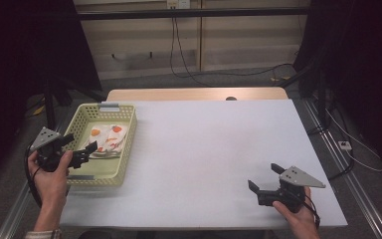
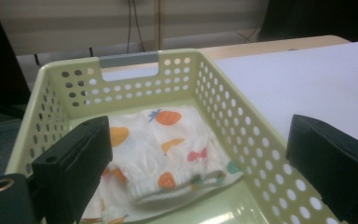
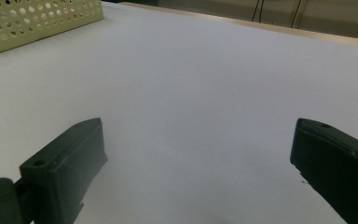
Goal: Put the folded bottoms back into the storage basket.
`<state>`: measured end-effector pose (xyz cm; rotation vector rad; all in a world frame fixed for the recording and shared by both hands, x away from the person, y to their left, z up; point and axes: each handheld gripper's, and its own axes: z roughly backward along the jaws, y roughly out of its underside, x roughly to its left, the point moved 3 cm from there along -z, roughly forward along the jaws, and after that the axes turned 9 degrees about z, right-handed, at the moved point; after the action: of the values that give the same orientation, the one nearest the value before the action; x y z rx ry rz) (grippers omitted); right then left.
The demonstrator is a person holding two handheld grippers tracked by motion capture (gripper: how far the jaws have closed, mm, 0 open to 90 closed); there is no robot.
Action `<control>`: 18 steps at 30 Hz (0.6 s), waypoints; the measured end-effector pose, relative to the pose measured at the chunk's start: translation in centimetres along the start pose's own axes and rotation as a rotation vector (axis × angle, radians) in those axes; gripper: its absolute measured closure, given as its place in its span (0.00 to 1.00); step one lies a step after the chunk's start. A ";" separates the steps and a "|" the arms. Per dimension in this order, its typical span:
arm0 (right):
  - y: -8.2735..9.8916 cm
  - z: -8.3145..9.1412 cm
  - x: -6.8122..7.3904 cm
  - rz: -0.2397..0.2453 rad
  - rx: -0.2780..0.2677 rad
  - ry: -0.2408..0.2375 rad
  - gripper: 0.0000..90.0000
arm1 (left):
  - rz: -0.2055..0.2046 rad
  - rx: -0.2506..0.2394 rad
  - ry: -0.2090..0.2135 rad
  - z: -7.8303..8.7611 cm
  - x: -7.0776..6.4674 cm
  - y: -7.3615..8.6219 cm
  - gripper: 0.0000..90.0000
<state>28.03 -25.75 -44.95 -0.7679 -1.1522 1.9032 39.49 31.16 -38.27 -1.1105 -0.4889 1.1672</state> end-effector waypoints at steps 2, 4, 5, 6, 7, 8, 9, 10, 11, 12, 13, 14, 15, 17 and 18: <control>0.0 0.0 0.0 0.000 0.000 -0.001 0.03 | -0.014 -0.012 -0.017 0.1 -0.2 0.0 0.08; 0.0 0.0 0.0 0.002 -0.002 -0.003 0.03 | -0.028 -0.029 -0.030 0.3 -0.4 0.0 0.07; 0.0 0.0 0.0 0.004 -0.002 -0.003 0.03 | -0.026 -0.036 -0.034 0.3 -0.5 0.0 0.07; 0.0 0.0 0.0 0.003 -0.003 -0.003 0.03 | -0.026 -0.039 -0.035 0.3 -0.6 0.0 0.07; 0.0 0.0 0.0 0.002 -0.003 -0.004 0.03 | -0.024 -0.041 -0.033 0.3 -0.8 0.1 0.07; 0.0 0.0 0.0 0.002 -0.003 -0.003 0.03 | -0.028 -0.039 -0.032 0.3 -0.9 0.1 0.07; 0.0 0.0 0.0 0.003 -0.003 -0.003 0.03 | -0.030 -0.038 -0.028 0.3 -1.1 0.1 0.07; -0.1 0.0 0.0 0.005 -0.003 -0.003 0.03 | -0.029 -0.037 -0.024 0.3 -1.3 0.1 0.07; -0.1 0.0 0.0 0.006 -0.003 -0.002 0.03 | -0.031 -0.030 -0.017 0.3 -1.4 0.1 0.07; -0.1 -0.1 0.1 0.005 -0.003 -0.002 0.04 | -0.030 -0.031 -0.015 0.3 -1.5 0.1 0.07; -0.1 0.0 0.1 0.008 -0.002 -0.002 0.04 | -0.023 -0.035 -0.014 0.3 -1.6 0.1 0.07; -0.1 0.0 0.1 0.008 -0.002 -0.002 0.04 | -0.024 -0.033 -0.013 0.3 -1.7 0.2 0.07; -0.1 0.0 0.1 0.008 -0.002 -0.003 0.04 | -0.029 -0.027 -0.013 0.3 -1.9 0.2 0.07; -0.1 -0.1 0.1 0.008 -0.003 -0.005 0.04 | -0.035 -0.020 -0.005 0.2 -2.2 0.3 0.07; -0.1 -0.1 0.1 0.007 -0.003 -0.005 0.04 | -0.032 -0.018 0.000 0.2 -2.4 0.4 0.07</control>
<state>28.08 -25.66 -44.91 -0.7701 -1.1569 1.9101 38.25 29.03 -37.99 -1.1145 -0.5171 1.1365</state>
